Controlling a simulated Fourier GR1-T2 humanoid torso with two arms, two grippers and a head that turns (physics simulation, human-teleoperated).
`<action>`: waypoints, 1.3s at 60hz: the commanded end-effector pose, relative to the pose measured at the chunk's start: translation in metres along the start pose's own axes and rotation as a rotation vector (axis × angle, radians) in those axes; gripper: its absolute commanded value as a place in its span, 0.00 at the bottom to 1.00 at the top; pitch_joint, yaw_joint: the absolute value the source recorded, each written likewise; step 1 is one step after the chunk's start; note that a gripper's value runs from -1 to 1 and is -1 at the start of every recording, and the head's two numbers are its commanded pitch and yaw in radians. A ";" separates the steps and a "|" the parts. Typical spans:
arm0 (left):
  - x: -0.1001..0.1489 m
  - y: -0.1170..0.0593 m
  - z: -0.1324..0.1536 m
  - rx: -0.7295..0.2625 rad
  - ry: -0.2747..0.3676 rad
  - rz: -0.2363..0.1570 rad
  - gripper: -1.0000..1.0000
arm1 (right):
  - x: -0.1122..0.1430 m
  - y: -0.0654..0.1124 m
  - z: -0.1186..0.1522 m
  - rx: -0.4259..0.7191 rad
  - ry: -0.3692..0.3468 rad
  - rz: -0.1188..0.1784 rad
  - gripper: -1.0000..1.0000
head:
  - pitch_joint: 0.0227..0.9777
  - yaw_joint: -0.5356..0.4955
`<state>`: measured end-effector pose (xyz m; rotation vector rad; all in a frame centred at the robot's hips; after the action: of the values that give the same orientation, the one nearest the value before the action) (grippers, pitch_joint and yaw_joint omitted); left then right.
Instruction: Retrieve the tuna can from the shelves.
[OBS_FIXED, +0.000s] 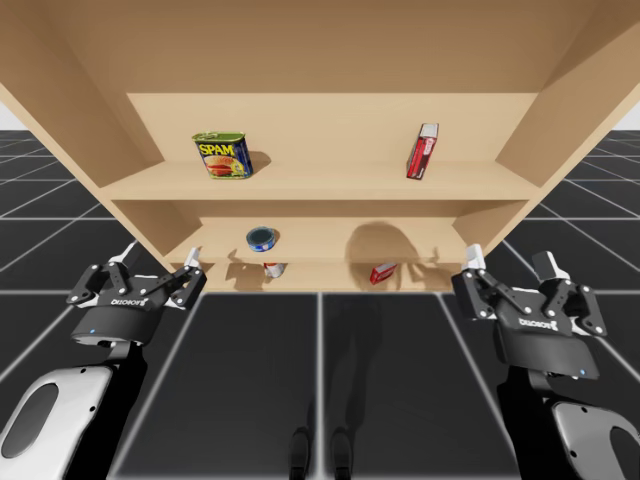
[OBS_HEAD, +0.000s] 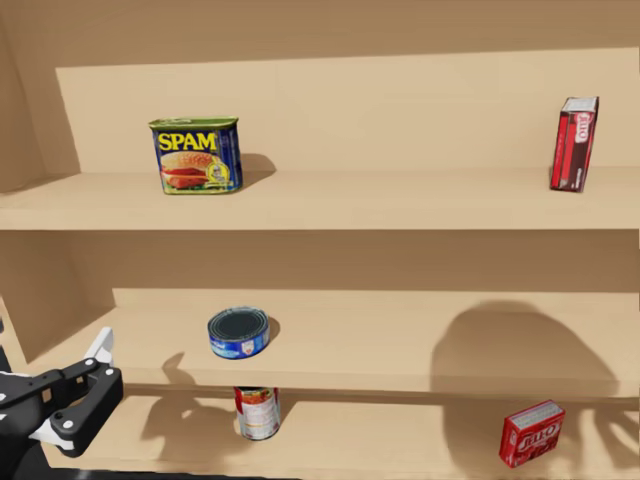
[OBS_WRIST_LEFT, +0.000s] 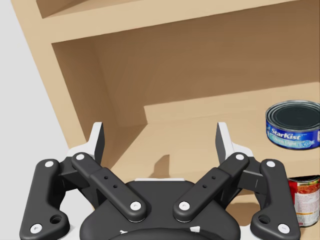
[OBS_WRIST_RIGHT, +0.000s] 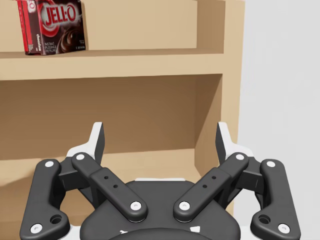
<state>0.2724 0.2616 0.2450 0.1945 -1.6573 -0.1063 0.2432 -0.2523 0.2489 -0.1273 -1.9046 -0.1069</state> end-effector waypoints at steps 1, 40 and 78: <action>0.000 0.000 0.000 -0.003 0.004 -0.003 0.00 | -0.003 0.005 0.002 0.037 0.018 0.003 0.00 | 0.51 0.67; 0.029 -0.021 0.024 -0.170 0.043 0.127 0.00 | -0.005 0.006 0.002 0.041 0.026 0.001 0.00 | 0.58 0.74; 0.036 -0.067 -0.008 -0.290 0.160 0.101 0.00 | -0.003 -0.001 0.000 0.031 0.015 0.006 0.00 | 0.57 0.74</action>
<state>0.2655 0.1990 0.2752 -0.0897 -1.5015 -0.2360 0.2442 -0.2518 0.2449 -0.1073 -1.8863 -0.0750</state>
